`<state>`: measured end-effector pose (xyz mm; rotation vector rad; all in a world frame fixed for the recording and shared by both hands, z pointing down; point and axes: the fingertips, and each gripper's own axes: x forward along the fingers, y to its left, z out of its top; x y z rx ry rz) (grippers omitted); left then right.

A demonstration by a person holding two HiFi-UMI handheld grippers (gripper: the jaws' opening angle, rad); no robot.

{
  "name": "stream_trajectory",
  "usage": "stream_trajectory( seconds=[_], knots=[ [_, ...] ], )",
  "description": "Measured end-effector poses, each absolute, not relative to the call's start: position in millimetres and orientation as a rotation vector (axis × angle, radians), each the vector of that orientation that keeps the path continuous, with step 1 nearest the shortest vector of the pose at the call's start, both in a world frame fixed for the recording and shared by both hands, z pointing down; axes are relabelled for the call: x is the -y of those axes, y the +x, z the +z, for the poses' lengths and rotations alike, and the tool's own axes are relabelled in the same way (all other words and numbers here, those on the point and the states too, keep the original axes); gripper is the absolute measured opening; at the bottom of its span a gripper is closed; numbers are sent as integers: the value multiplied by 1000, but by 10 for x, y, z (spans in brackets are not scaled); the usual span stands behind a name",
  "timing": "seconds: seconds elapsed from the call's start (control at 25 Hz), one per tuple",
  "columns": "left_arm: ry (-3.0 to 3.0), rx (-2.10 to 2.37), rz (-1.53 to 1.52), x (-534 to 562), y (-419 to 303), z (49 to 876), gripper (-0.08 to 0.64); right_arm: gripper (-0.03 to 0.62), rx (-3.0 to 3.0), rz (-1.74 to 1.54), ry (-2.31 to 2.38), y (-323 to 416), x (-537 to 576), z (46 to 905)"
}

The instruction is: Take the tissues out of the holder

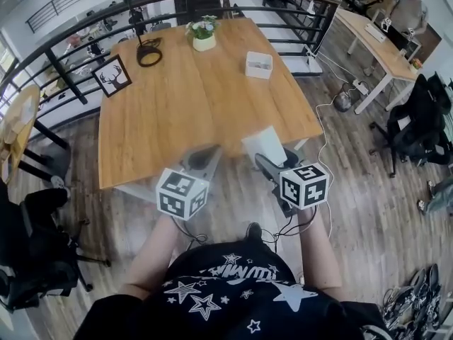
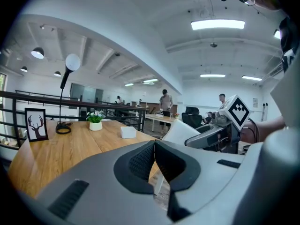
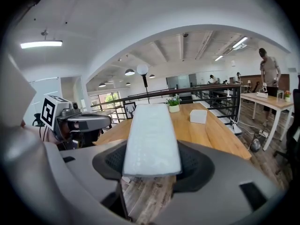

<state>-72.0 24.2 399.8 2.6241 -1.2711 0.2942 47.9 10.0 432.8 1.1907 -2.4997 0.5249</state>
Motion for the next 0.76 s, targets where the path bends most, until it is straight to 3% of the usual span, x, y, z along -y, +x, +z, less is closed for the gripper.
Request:
stream_trajectory(
  seconds=[0.76],
  knots=[
    [2625, 1203, 264, -972, -1728, 4088, 14, 272, 2426, 578, 1277, -395, -977, 4399]
  ],
)
